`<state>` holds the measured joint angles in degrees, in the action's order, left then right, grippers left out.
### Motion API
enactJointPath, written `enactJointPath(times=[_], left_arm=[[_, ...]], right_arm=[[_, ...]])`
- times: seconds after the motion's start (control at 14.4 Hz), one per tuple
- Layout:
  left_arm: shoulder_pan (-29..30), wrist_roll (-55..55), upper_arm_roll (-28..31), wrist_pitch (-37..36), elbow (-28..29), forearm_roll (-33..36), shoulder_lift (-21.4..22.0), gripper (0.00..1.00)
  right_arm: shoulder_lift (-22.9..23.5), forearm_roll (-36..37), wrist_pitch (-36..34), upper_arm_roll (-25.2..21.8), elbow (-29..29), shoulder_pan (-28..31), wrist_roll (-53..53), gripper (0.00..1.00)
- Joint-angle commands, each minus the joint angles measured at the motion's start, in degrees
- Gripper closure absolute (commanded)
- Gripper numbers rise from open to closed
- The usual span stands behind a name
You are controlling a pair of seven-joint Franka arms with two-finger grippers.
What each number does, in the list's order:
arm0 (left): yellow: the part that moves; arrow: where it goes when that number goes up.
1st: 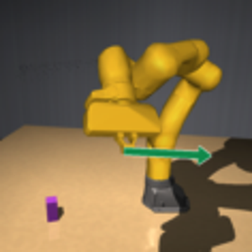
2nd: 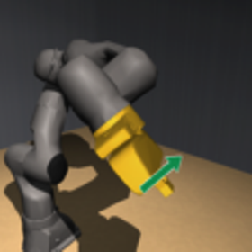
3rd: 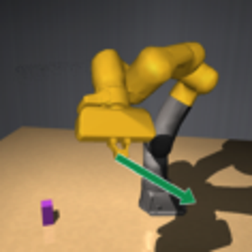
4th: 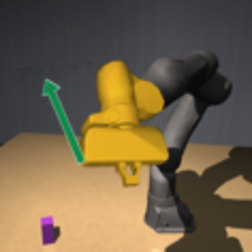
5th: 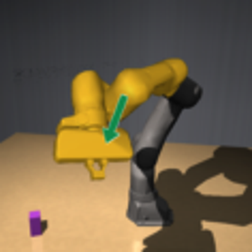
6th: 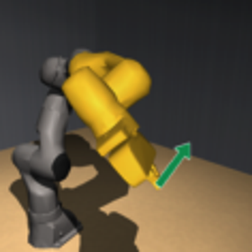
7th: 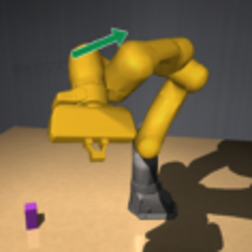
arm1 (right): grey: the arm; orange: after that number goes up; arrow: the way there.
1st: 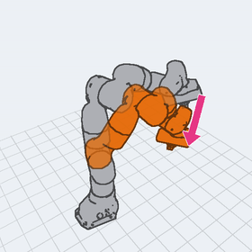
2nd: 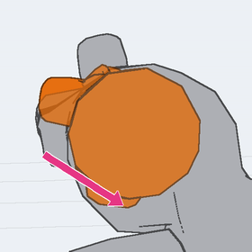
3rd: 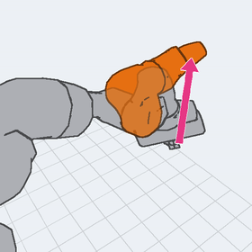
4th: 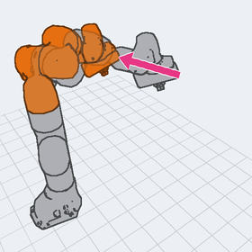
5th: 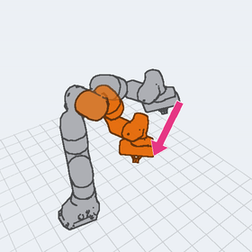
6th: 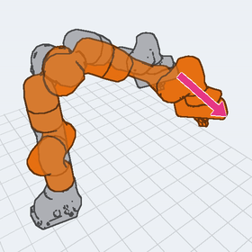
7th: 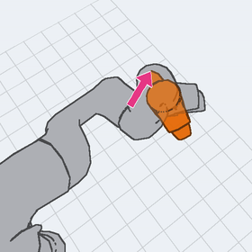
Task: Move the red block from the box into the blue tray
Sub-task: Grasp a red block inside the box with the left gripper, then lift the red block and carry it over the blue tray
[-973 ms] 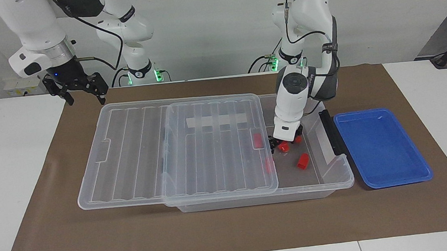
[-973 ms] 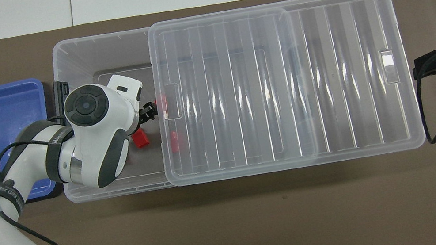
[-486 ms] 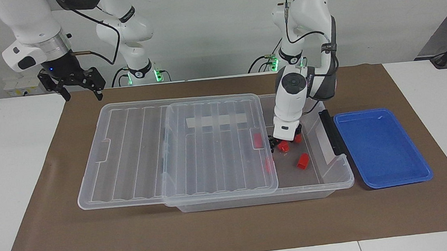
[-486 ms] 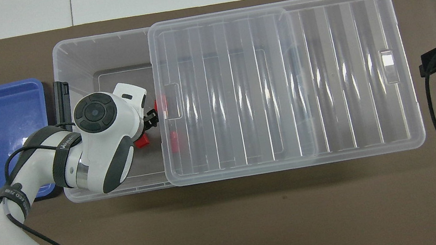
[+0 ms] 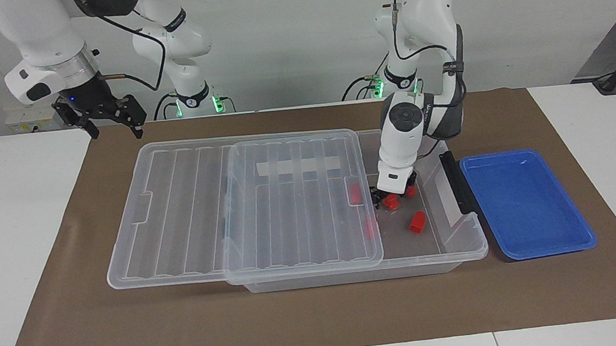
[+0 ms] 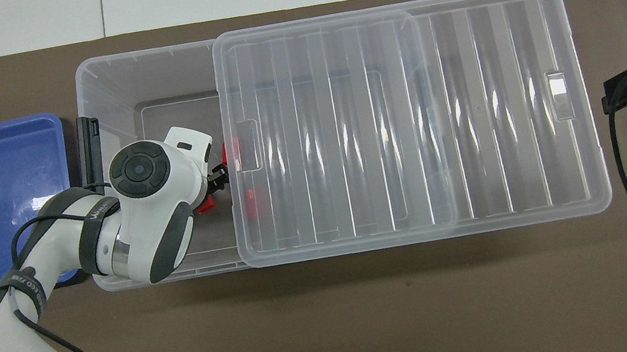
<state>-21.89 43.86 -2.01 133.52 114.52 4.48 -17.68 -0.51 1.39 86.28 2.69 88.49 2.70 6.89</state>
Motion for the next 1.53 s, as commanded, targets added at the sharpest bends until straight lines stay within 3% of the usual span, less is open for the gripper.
enactJointPath(times=[0.0,0.14,0.42,0.63,1.11,1.46], left_arm=[[0.09,-0.7,0.16,1.13,2.72,1.06,2.38,0.52],[0.18,-0.88,0.16,0.95,2.81,1.06,2.38,0.75],[0.27,-1.05,0.16,0.86,2.72,1.06,2.38,0.87],[0.53,-1.14,0.16,-1.66,1.5,1.06,2.38,0.87],[1.32,-4.3,0.6,-27.06,-13.78,-0.16,6.07,0.87],[7.46,-13.41,0.69,-43.05,-25.82,-5.35,7.57,0.87]], right_arm=[[0.24,-0.69,-0.5,0.47,-0.25,0.9,1.02,0.0],[0.24,-0.69,-0.5,0.47,-0.25,0.9,1.02,0.0],[0.24,-0.69,-0.5,0.47,-0.25,0.9,1.02,0.0],[0.24,-0.69,-0.5,0.47,-0.25,0.9,1.02,0.0],[0.24,-0.69,-0.5,0.47,-0.25,0.9,1.02,0.0],[0.24,-0.69,-0.5,0.47,-0.25,0.9,1.02,0.0]])
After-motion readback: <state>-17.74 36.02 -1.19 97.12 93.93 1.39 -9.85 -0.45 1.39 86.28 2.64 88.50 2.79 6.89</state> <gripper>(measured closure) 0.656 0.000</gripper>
